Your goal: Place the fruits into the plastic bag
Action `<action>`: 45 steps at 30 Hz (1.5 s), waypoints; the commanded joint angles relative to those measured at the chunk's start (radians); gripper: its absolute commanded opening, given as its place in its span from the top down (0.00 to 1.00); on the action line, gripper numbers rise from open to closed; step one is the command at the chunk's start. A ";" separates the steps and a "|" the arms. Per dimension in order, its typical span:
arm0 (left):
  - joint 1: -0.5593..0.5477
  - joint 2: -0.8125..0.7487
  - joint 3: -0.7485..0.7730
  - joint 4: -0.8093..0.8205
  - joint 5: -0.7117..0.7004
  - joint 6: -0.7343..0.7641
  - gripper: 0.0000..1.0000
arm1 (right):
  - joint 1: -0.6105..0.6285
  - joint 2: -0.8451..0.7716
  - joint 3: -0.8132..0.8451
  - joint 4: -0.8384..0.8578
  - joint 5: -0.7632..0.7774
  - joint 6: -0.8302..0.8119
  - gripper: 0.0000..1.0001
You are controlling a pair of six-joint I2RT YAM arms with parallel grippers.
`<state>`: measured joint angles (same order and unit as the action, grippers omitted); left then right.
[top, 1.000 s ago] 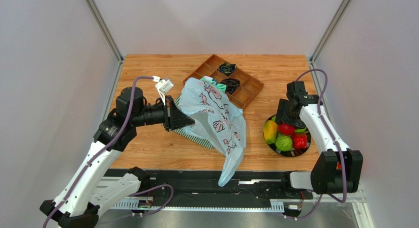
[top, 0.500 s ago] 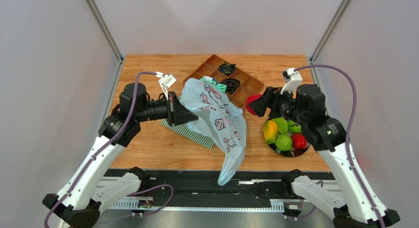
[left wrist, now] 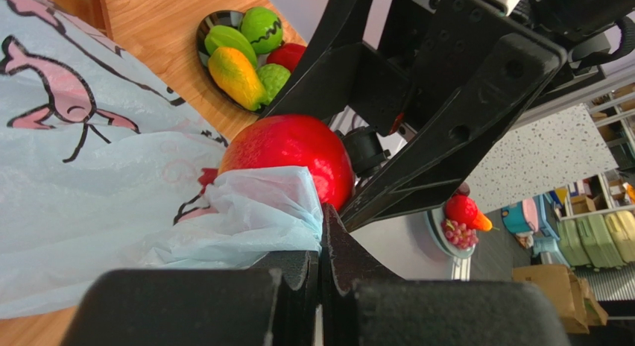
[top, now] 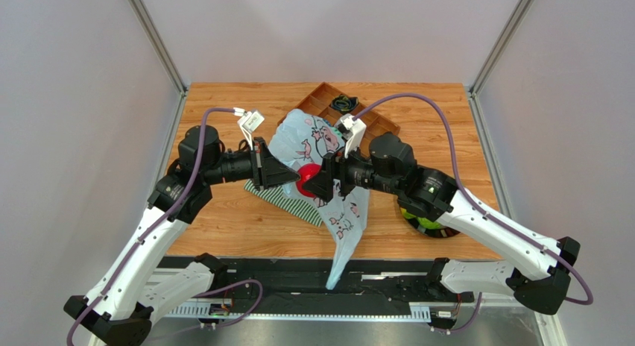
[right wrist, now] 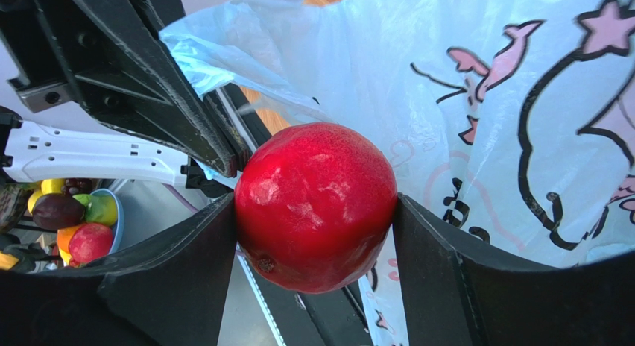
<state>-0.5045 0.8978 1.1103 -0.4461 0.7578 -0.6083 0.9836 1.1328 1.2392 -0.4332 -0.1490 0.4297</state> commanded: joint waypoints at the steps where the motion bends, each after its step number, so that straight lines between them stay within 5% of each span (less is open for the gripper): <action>1: -0.005 0.000 0.036 0.047 0.003 -0.015 1.00 | 0.047 0.019 0.029 0.119 -0.018 0.017 0.80; 20: -0.005 0.015 0.077 -0.023 -0.057 0.051 1.00 | 0.289 -0.005 0.012 0.099 0.034 -0.137 0.83; 28: -0.005 0.000 0.086 -0.065 -0.075 0.076 1.00 | 0.398 0.021 0.035 0.025 0.198 -0.169 0.83; 37: -0.005 -0.022 0.076 -0.039 -0.055 0.047 1.00 | 0.466 0.255 0.143 -0.073 0.342 -0.119 0.86; 45: -0.003 -0.031 0.088 -0.077 -0.058 0.094 1.00 | 0.460 0.244 0.163 -0.308 0.663 -0.022 0.87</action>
<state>-0.5014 0.8883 1.1572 -0.5213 0.6827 -0.5434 1.4490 1.4517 1.3720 -0.6067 0.2985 0.3370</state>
